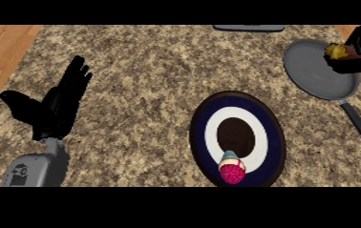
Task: Pick the sweet potato from the plate and place it in the pan
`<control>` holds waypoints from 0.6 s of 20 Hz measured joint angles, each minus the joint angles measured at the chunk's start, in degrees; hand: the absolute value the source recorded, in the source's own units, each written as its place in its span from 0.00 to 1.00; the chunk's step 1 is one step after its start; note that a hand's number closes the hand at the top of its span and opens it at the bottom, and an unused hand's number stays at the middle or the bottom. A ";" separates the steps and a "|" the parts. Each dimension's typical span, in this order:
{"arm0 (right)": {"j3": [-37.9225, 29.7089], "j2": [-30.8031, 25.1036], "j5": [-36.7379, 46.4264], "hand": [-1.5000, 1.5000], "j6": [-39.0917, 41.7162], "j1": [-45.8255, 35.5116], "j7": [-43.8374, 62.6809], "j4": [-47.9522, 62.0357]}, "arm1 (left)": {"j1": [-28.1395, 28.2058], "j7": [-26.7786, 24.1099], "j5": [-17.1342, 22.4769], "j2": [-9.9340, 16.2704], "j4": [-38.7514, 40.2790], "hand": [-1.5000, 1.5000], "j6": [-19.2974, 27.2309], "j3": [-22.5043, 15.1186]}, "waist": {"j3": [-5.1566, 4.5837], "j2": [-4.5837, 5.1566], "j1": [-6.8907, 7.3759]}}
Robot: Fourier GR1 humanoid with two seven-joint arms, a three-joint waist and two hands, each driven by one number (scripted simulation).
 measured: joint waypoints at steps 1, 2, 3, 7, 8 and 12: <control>-0.24 -0.59 -0.15 1.00 -0.90 -0.62 -1.66 2.57 | -0.28 0.04 -0.30 -0.27 -0.09 0.50 0.28 -0.27 | 0.03 0.08 0.16; -0.39 -0.48 -0.22 1.00 -2.32 -0.66 -3.14 4.83 | -0.96 0.39 -0.19 -0.24 0.11 0.50 0.40 -0.05 | 0.02 0.11 0.19; -0.46 -0.82 -0.03 1.00 -3.57 -0.74 -4.46 7.02 | -0.82 -0.08 -0.30 -0.31 0.24 0.50 0.24 -0.17 | 0.04 0.21 0.38; 0.02 -2.05 1.86 1.00 -7.79 -2.38 -5.46 14.41 | -1.07 -0.04 -0.38 -0.77 0.19 0.50 0.24 -0.52 | 0.08 0.46 1.02; -0.14 -2.30 2.08 1.00 -8.01 -2.72 -4.70 16.08 | -0.92 -0.17 -0.26 -0.73 0.24 0.50 -0.07 -0.57 | 0.09 0.54 1.23; -1.79 -3.07 1.58 0.00 -7.21 -3.36 -0.45 21.69 | -0.92 -0.57 -0.36 -1.01 0.14 0.50 -0.38 -1.04 | 0.14 0.86 1.81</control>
